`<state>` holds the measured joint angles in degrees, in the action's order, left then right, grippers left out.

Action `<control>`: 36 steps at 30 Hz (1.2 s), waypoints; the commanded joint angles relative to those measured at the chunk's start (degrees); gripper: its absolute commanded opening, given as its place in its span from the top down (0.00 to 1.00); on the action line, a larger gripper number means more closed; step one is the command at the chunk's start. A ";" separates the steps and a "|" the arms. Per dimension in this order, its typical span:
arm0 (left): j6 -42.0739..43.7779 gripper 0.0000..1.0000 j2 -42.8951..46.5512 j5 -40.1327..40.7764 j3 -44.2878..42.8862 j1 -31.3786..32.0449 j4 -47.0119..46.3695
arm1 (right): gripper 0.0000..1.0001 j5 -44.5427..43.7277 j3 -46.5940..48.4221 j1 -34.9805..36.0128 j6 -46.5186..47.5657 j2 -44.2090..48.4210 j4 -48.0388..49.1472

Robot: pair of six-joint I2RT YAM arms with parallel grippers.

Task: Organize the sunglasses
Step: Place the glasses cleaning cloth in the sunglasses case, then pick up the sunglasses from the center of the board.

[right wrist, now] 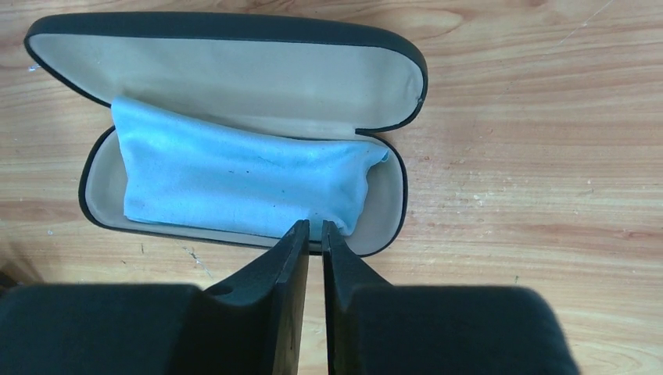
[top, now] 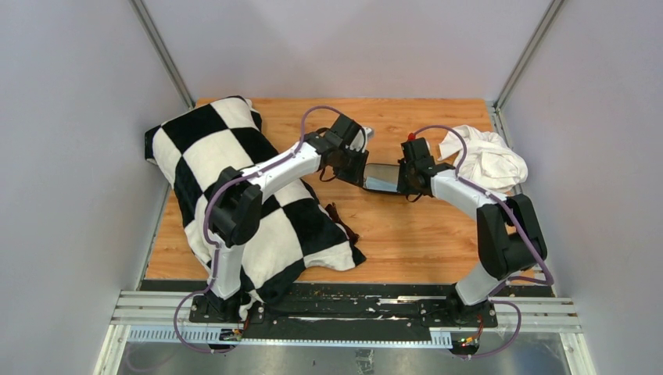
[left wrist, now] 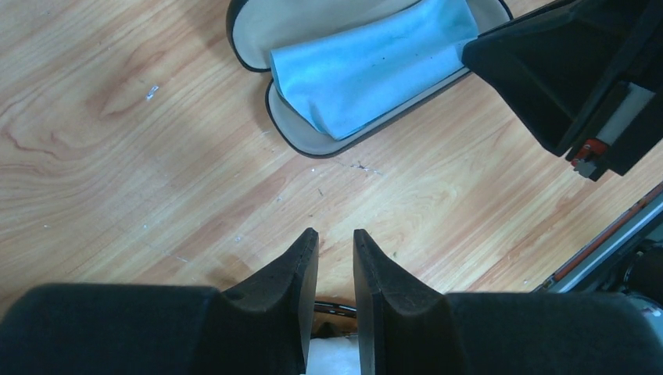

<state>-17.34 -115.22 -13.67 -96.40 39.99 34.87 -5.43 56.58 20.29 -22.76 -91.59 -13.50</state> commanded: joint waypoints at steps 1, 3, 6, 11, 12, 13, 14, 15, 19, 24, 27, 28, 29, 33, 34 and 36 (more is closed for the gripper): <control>0.38 0.72 1.66 0.35 0.89 0.44 0.13 | 0.82 -0.26 0.68 0.45 -0.27 2.12 -2.64; 0.30 0.72 1.95 0.61 1.42 0.44 0.13 | 0.80 0.42 1.96 0.46 -0.53 2.89 -4.08; -0.03 0.70 2.87 1.09 3.62 0.44 -0.29 | 0.74 1.45 4.05 0.43 -0.84 5.43 -5.33; -1.42 0.67 8.10 2.50 7.81 0.51 1.00 | 0.61 2.82 6.06 0.51 -0.56 10.52 -7.04; -2.15 0.67 10.35 3.11 9.35 0.52 1.09 | 0.60 3.52 6.09 0.59 -0.45 11.68 -7.44; -2.79 0.67 12.63 4.09 11.36 0.53 0.97 | 0.59 4.30 5.87 0.80 -0.52 12.84 -7.72; -3.31 0.67 14.86 4.96 13.34 0.53 0.91 | 0.59 4.49 5.27 1.22 -0.58 14.06 -7.79; -3.68 0.67 17.12 6.12 15.22 0.53 1.01 | 0.57 6.59 4.46 2.01 -0.62 15.26 -7.60; -4.99 0.63 24.99 10.22 22.44 0.29 0.99 | 0.53 10.42 -0.11 7.94 -0.50 16.94 -5.71; -6.30 0.59 27.03 7.20 32.37 -0.96 -4.86 | 0.50 14.30 -2.73 15.47 -2.17 11.18 -1.02; -6.48 0.60 24.86 7.01 35.44 -0.96 -4.88 | 0.48 15.71 -1.50 17.84 -3.44 7.61 1.20; -6.17 0.61 24.46 8.54 35.91 -0.96 -3.83 | 0.47 16.47 -0.58 18.19 -3.59 6.20 1.68; -6.08 0.61 24.40 10.18 36.49 -0.96 -2.82 | 0.46 17.22 0.54 18.30 -3.53 4.71 1.64; -5.48 0.61 27.21 12.54 38.17 -1.05 -1.13 | 0.45 19.34 4.35 19.00 -1.77 -2.14 0.34; -5.31 0.61 27.76 12.71 38.29 -1.05 -0.96 | 0.45 19.71 5.02 19.32 -1.26 -3.51 0.17; -4.90 0.61 28.41 13.23 38.22 -1.05 -0.22 | 0.45 20.33 6.11 19.95 -0.35 -6.32 -0.24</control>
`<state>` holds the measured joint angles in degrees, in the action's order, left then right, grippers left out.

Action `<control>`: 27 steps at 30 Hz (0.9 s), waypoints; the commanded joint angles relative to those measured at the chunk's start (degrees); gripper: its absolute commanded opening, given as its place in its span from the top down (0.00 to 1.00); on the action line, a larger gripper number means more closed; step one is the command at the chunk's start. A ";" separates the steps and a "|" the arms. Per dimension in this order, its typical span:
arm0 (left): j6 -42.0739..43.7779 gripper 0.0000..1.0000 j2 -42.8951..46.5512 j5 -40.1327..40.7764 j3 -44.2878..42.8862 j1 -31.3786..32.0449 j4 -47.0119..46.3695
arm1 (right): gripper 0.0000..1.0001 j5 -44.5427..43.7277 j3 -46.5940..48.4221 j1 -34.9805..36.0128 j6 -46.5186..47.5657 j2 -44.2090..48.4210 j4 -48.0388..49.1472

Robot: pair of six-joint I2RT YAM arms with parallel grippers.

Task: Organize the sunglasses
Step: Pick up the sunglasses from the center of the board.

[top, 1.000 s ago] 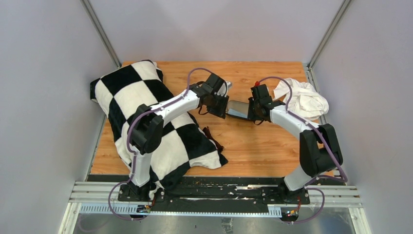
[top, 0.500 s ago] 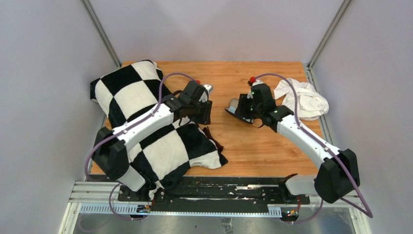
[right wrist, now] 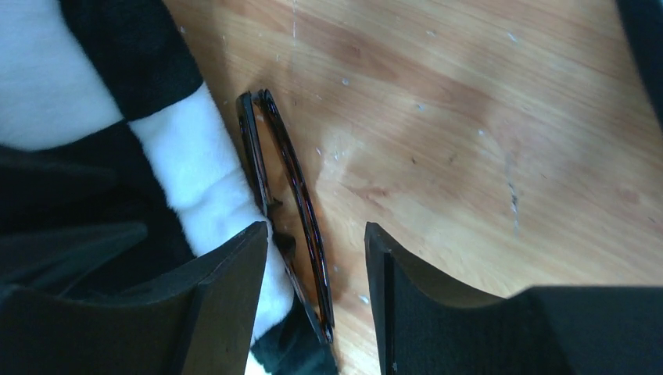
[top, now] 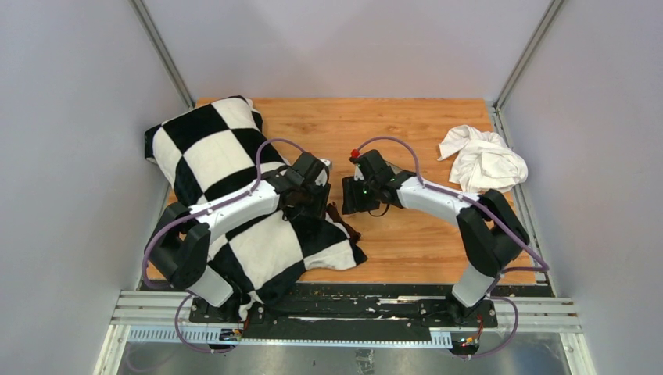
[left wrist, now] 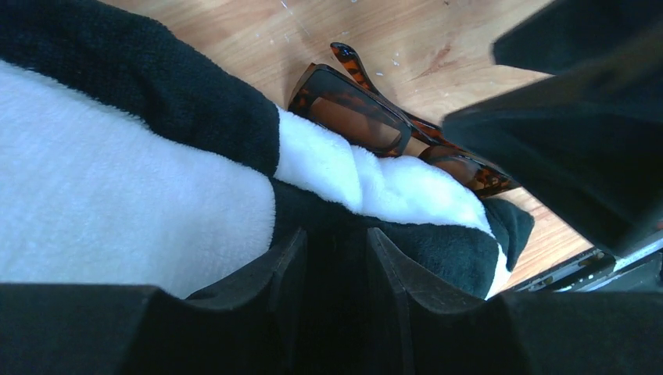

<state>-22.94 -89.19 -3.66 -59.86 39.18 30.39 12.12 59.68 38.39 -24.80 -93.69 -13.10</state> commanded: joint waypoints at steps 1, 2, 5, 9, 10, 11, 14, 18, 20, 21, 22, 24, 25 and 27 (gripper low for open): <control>0.71 0.61 2.58 3.38 1.72 -0.24 4.62 | 0.45 3.08 3.32 2.17 2.05 -5.14 -0.59; 0.70 0.61 2.73 3.31 1.68 -0.24 4.69 | 0.45 3.22 3.68 2.64 2.28 -6.06 -0.57; 0.67 0.60 2.98 3.07 1.40 -0.24 4.52 | 0.46 3.41 4.18 3.54 2.47 -7.90 -0.10; 0.53 0.60 2.84 3.05 0.14 -0.24 4.57 | 0.46 3.68 4.22 3.95 2.84 -9.28 0.42; 0.60 0.60 2.80 2.94 -0.34 -0.24 4.59 | 0.46 3.82 4.15 4.06 3.05 -9.55 0.39; 0.72 0.60 2.66 3.02 -0.73 -0.24 4.67 | 0.46 3.87 4.13 4.19 3.30 -9.86 0.36; 0.87 0.60 2.35 2.88 -1.94 -0.24 4.80 | 0.48 2.36 4.25 4.80 4.20 -10.98 -0.40; 0.93 0.60 2.04 2.25 -3.89 -0.24 4.73 | 0.54 -5.56 4.23 4.83 4.09 -11.51 -3.18; 1.15 0.60 2.12 1.03 -4.96 -0.24 4.57 | 0.56 -8.55 4.10 4.15 3.39 -10.90 -4.80; 1.25 0.60 2.16 0.20 -5.53 -0.24 4.38 | 0.57 -9.49 3.74 3.59 3.05 -10.48 -5.23; 1.11 0.59 2.47 -0.53 -5.93 -0.24 3.73 | 0.58 -9.82 3.29 2.81 2.68 -9.91 -5.31; 0.91 0.59 3.23 -1.54 -6.46 -0.24 2.70 | 0.59 -11.03 2.09 1.78 1.98 -8.52 -5.50; 0.96 0.59 3.43 -1.67 -6.83 -0.24 2.40 | 0.60 -11.87 1.31 1.38 1.72 -7.49 -5.53; 1.18 0.58 3.43 -1.99 -7.72 -0.24 1.83 | 0.60 -14.66 -0.78 0.73 1.45 -5.22 -5.51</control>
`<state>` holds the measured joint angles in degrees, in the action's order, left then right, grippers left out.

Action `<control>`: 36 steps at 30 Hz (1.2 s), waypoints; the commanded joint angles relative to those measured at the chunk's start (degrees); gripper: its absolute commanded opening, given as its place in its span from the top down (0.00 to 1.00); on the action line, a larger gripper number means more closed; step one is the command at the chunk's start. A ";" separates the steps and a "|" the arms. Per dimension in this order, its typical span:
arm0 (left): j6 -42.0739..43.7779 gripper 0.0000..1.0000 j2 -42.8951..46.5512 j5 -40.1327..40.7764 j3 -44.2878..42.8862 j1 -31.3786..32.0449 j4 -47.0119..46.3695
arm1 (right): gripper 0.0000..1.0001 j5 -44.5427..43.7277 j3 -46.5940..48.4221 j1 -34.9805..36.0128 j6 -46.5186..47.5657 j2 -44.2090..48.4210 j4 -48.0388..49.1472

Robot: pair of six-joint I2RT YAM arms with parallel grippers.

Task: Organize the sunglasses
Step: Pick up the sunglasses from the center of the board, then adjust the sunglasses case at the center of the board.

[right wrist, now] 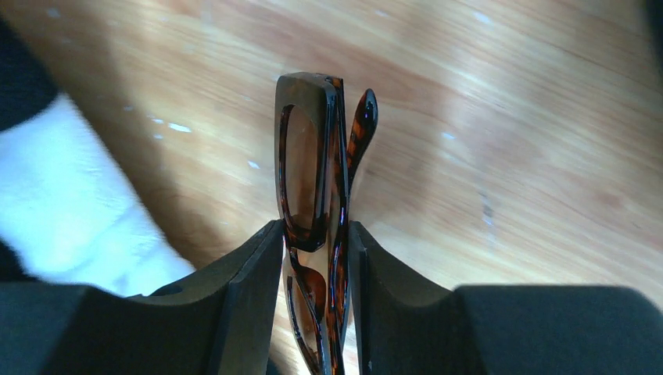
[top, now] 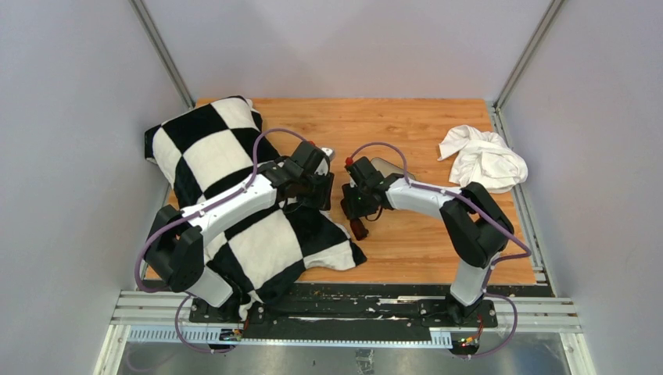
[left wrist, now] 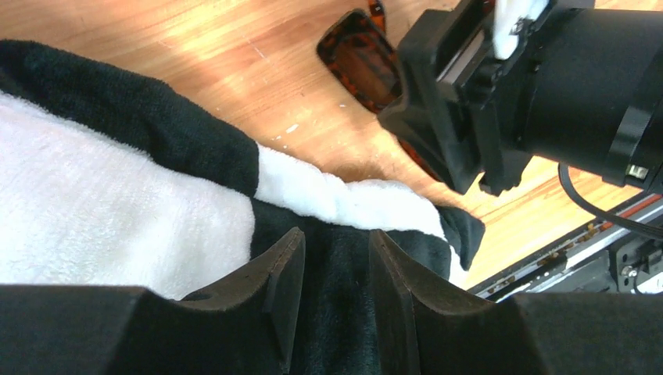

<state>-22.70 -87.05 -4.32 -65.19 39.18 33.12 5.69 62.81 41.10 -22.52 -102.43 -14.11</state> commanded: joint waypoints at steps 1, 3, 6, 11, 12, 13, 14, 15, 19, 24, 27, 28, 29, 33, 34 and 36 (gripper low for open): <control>1.10 0.58 0.90 -1.70 -2.91 -0.32 -1.20 | 0.60 -9.05 -5.04 -2.18 -0.96 4.93 -4.52; 1.44 0.58 -0.45 -2.43 -4.49 -0.41 -1.21 | 0.60 -10.10 -7.87 -2.79 -1.30 7.61 -4.65; 2.07 0.58 -2.98 -4.13 -7.43 -0.42 -1.03 | 0.60 -11.32 -11.50 -4.43 -1.77 11.61 -5.58; 3.52 0.57 -8.61 -6.10 -14.29 -0.51 -0.26 | 0.60 -10.63 -17.10 -8.15 -2.61 18.91 -7.16; 4.03 0.57 -10.21 -6.31 -16.17 -0.51 0.16 | 0.60 -10.50 -17.95 -8.73 -2.81 20.56 -7.54; 4.59 0.57 -12.15 -6.75 -17.89 -0.51 0.50 | 0.60 -10.26 -18.63 -9.37 -2.87 21.67 -7.93; 5.19 0.57 -14.20 -7.74 -19.85 -0.63 0.52 | 0.60 -9.93 -19.22 -9.97 -3.01 22.78 -8.16; 5.73 0.57 -16.46 -9.20 -21.80 -0.74 0.24 | 0.60 -9.70 -19.76 -10.51 -3.17 23.67 -8.42; 6.98 0.57 -25.88 -11.25 -31.60 -1.47 2.55 | 0.61 -8.15 -21.06 -12.92 -3.36 27.00 -9.62; 6.50 0.57 -33.57 -11.82 -40.90 -3.92 2.81 | 0.61 -6.75 -23.31 -16.52 -3.17 30.40 -10.05; 5.28 0.56 -38.05 -12.78 -45.27 -5.98 3.00 | 0.61 -6.58 -24.22 -17.85 -3.19 31.22 -10.23; 4.86 0.56 -39.58 -13.29 -46.42 -6.52 3.00 | 0.61 -6.65 -24.51 -18.33 -3.15 31.38 -10.24; 4.45 0.56 -40.82 -13.52 -47.45 -6.89 3.00 | 0.61 -5.11 -24.80 -18.79 -3.20 31.62 -10.24; 3.30 0.55 -45.23 -14.23 -50.40 -7.10 2.92 | 0.61 -3.23 -26.02 -21.23 -3.57 32.65 -10.15; 2.95 0.55 -46.46 -14.72 -50.80 -7.10 2.88 | 0.61 -2.94 -26.33 -21.83 -3.58 32.98 -10.08; 2.36 0.55 -47.94 -15.39 -51.42 -7.10 2.69 | 0.61 -2.33 -26.83 -23.24 -3.63 33.63 -10.06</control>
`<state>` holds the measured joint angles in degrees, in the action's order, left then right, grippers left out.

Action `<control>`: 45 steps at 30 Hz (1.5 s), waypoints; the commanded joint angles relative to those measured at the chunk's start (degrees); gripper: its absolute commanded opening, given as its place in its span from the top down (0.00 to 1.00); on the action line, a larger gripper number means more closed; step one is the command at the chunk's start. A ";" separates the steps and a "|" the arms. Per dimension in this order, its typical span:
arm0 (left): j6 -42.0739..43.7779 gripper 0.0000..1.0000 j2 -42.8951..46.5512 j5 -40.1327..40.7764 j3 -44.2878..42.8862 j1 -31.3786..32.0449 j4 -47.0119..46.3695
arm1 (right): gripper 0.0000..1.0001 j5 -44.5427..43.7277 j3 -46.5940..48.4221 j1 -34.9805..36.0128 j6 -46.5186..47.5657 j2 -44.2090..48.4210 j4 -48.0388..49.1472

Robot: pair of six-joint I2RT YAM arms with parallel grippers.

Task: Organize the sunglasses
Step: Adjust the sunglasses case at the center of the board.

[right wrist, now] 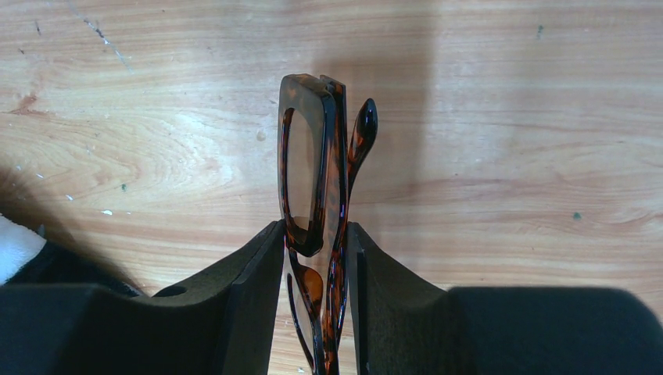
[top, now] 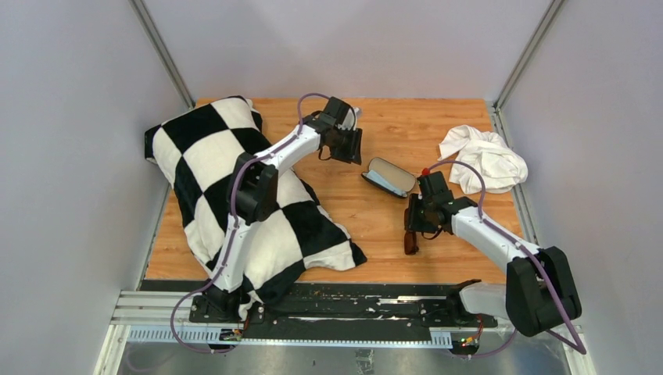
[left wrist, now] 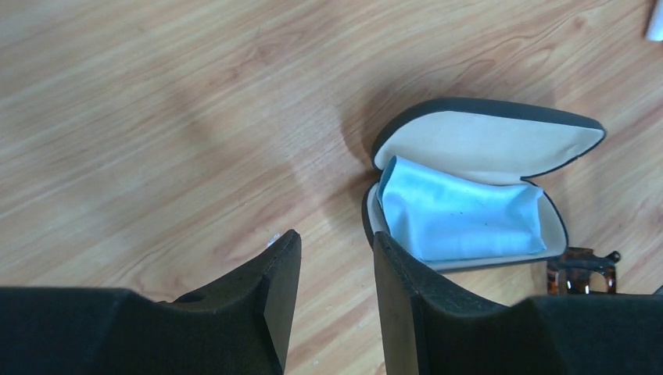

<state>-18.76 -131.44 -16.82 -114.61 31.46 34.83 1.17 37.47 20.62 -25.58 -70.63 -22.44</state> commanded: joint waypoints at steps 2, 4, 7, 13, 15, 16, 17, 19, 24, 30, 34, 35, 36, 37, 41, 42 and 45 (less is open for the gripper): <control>-1.92 0.55 -4.62 -3.27 -2.33 0.66 0.95 | 0.61 3.47 -2.12 -4.57 -0.54 2.14 -1.53; -2.06 0.55 -5.21 -3.57 -2.37 0.77 0.96 | 0.61 4.62 -2.66 -6.39 -0.39 2.16 -1.18; -2.09 0.55 -5.37 -3.68 -1.82 1.20 0.95 | 0.62 6.25 -3.25 -8.90 -0.25 2.32 -0.71; -1.63 0.55 -3.34 -3.45 2.00 2.43 0.46 | 0.62 6.91 -3.12 -11.58 0.31 2.57 -0.67; -1.54 0.55 -1.77 -3.40 4.36 3.22 -0.40 | 0.62 7.17 -2.93 -12.25 0.49 2.37 -0.68; -1.79 0.55 -0.85 -3.40 5.86 3.63 -1.03 | 0.62 7.30 -2.81 -12.51 0.52 2.29 -0.68; -2.02 0.55 0.09 -3.40 7.37 4.24 -1.61 | 0.62 7.51 -2.69 -12.82 0.49 2.18 -0.62; -2.23 0.55 2.11 -3.41 10.44 5.33 -2.84 | 0.62 7.87 -2.42 -13.33 0.60 2.07 -0.68; -2.72 0.55 6.11 -3.35 15.74 7.75 -4.49 | 0.62 8.32 -1.89 -14.38 0.86 1.62 -0.68; -3.19 0.55 9.03 -3.58 17.64 9.87 -4.58 | 0.62 9.09 -1.02 -15.62 1.32 0.70 -0.54; -2.76 0.55 11.93 -2.82 18.77 9.93 -4.42 | 0.63 9.44 -0.44 -15.79 1.53 0.86 -0.59; -2.50 0.55 12.39 -2.67 18.68 9.93 -4.14 | 0.63 9.51 -0.25 -15.79 1.58 0.85 -0.59; -2.22 0.55 12.71 -2.68 18.45 9.93 -3.77 | 0.64 9.61 -0.07 -15.77 1.65 0.80 -0.59; -1.93 0.55 12.90 -2.69 18.17 9.93 -3.40 | 0.64 9.70 0.13 -15.84 1.69 0.69 -0.61; -1.52 0.55 13.46 -2.94 17.50 9.93 -2.51 | 0.64 10.60 1.37 -15.79 2.51 0.60 -0.89; -1.51 0.55 13.67 -2.98 17.49 9.93 -2.42 | 0.65 10.70 1.84 -15.79 2.77 0.58 -1.16; -1.54 0.55 14.36 -2.19 17.12 9.87 -2.25 | 0.65 10.78 3.39 -15.84 3.80 0.65 -2.12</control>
<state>-21.21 -119.07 -19.73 -96.23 41.34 31.44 10.85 37.76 5.67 -23.83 -69.73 -22.44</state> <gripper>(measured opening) 0.451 0.359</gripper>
